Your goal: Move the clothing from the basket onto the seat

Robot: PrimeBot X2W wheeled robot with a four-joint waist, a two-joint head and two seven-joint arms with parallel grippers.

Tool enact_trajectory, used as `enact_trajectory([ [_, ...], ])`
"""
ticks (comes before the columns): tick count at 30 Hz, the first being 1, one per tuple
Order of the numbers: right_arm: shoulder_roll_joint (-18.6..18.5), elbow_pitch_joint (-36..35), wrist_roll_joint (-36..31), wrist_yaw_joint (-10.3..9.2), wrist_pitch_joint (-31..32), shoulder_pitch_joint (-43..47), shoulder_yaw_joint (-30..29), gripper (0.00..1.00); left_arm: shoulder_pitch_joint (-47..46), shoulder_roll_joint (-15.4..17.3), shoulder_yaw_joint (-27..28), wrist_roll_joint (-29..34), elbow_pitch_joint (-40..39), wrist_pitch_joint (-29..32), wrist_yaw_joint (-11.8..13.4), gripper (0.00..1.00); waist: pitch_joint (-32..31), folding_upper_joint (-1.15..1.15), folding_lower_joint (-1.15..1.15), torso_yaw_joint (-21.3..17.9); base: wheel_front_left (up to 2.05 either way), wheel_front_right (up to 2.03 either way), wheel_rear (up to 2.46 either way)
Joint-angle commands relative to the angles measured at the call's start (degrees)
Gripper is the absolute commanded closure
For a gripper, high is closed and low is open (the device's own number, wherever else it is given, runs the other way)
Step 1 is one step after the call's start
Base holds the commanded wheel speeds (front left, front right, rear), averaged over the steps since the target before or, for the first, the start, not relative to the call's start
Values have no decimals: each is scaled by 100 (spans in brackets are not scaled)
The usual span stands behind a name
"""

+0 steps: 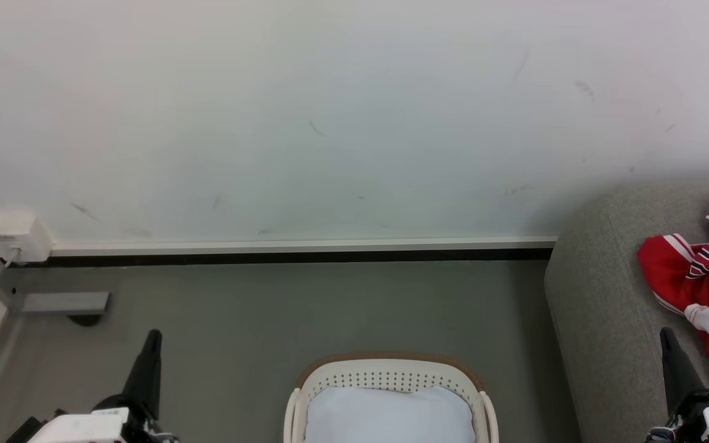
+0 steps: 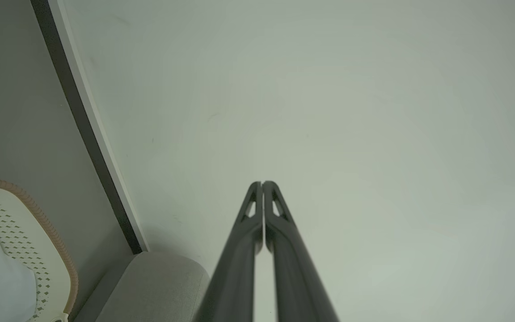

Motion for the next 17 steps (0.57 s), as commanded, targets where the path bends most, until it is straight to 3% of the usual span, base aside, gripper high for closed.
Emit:
enact_trajectory([
  [1,-6,-22,9,-10,14,-67,-17,100,-44,36,5,-80,-18,20,-21,100,0,0,0,0,0,0,0],
  [17,-6,-22,9,-10,13,-67,-17,100,-44,36,6,-80,-18,19,-21,100,0,0,0,0,0,0,0],
])
